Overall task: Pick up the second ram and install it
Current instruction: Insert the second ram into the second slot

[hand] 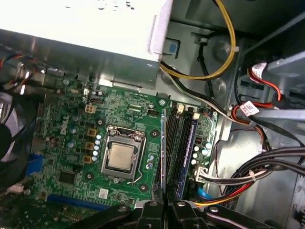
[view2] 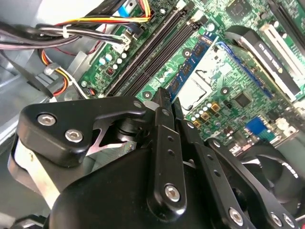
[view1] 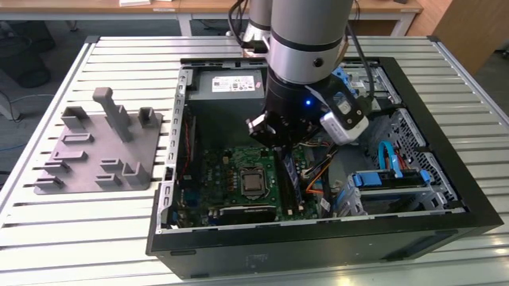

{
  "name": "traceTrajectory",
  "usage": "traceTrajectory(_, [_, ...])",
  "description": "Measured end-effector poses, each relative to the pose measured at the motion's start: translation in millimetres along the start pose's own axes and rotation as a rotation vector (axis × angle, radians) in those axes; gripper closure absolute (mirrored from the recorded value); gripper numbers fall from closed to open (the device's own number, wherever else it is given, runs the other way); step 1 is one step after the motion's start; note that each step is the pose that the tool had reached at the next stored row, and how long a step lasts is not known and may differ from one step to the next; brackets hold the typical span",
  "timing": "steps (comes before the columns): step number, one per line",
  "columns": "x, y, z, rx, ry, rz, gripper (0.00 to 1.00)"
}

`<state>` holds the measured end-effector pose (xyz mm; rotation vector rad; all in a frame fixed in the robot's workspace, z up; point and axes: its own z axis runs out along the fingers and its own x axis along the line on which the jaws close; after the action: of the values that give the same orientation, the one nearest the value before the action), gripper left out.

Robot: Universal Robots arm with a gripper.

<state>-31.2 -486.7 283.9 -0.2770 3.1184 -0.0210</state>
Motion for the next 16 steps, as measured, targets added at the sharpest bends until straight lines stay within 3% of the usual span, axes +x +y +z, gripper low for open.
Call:
traceTrajectory(10, [0.1, 0.1, 11.7, 0.0018, 0.0026, 0.173, 0.86])
traceTrajectory(16, [0.3, -0.1, 22.7, 0.0021, 0.0030, 0.193, 0.86])
